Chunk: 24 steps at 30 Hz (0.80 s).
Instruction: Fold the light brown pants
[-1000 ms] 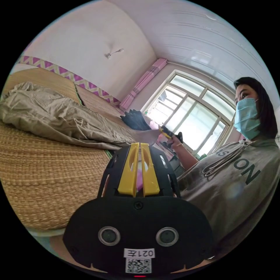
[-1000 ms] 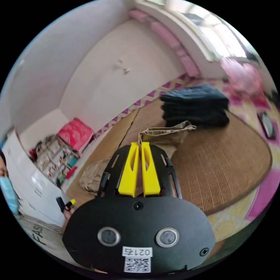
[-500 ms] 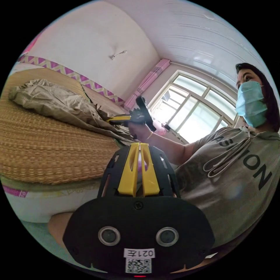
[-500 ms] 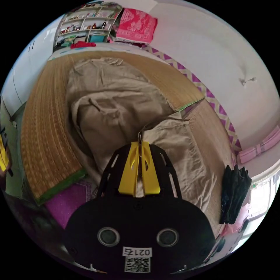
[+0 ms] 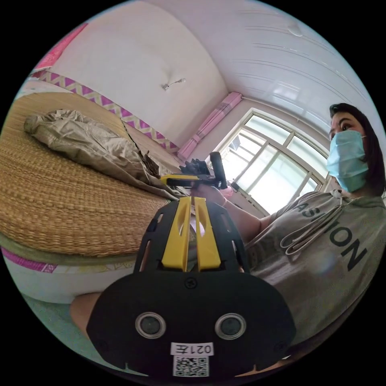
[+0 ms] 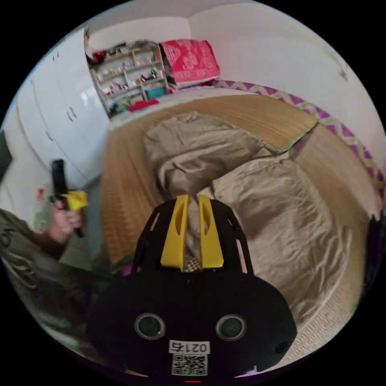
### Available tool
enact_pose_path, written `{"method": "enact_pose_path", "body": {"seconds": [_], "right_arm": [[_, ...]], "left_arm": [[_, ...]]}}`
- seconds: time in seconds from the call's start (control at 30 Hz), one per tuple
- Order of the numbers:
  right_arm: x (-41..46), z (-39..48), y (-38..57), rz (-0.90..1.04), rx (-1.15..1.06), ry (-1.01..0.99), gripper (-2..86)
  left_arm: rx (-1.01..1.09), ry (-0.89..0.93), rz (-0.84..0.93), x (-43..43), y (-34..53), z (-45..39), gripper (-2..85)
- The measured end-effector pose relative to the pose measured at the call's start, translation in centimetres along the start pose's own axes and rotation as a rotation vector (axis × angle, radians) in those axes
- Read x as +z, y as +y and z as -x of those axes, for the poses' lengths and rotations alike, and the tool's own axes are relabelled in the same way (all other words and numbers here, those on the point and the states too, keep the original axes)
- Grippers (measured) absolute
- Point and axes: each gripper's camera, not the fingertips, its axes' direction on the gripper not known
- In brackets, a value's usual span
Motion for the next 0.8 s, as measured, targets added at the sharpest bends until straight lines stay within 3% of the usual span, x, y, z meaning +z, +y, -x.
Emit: {"method": "enact_pose_path", "body": {"seconds": [0.07,0.13,0.17,0.27,0.33,0.43,0.6,0.8], "right_arm": [[-3.3,-3.5,0.4,-0.108,0.115,-0.097,2.2],[-4.0,-4.8,0.3,-0.146,0.149,0.029,0.9],[-2.9,-5.3,-0.1,-0.117,0.164,0.126,0.1],[3.0,-4.6,-1.9,0.064,0.072,0.134,-0.5],[6.2,-3.4,-2.1,0.167,0.030,0.207,-0.6],[6.5,-2.3,-1.9,0.165,-0.006,0.288,-0.7],[6.2,-4.2,-1.0,0.152,0.022,0.209,-0.7],[-1.8,-7.2,4.5,-0.157,0.197,0.142,-0.7]], "left_arm": [[0.005,-0.009,-0.005,-0.8,-1.0,0.4,-0.9],[0.012,-0.037,-0.008,-1.7,-2.8,1.1,-0.9],[0.012,-0.046,-0.012,-2.0,-3.3,1.3,-0.9],[-0.031,-0.131,-0.029,-3.3,-6.2,3.0,-0.8],[-0.114,-0.311,-0.079,-5.8,-8.5,4.6,-0.6],[-0.204,-0.536,-0.145,-9.8,-11.3,7.0,1.4],[-0.400,-0.581,-0.191,-14.7,-16.5,14.7,8.6],[-0.697,-0.586,-0.242,-16.7,-20.9,22.6,13.3]]}}
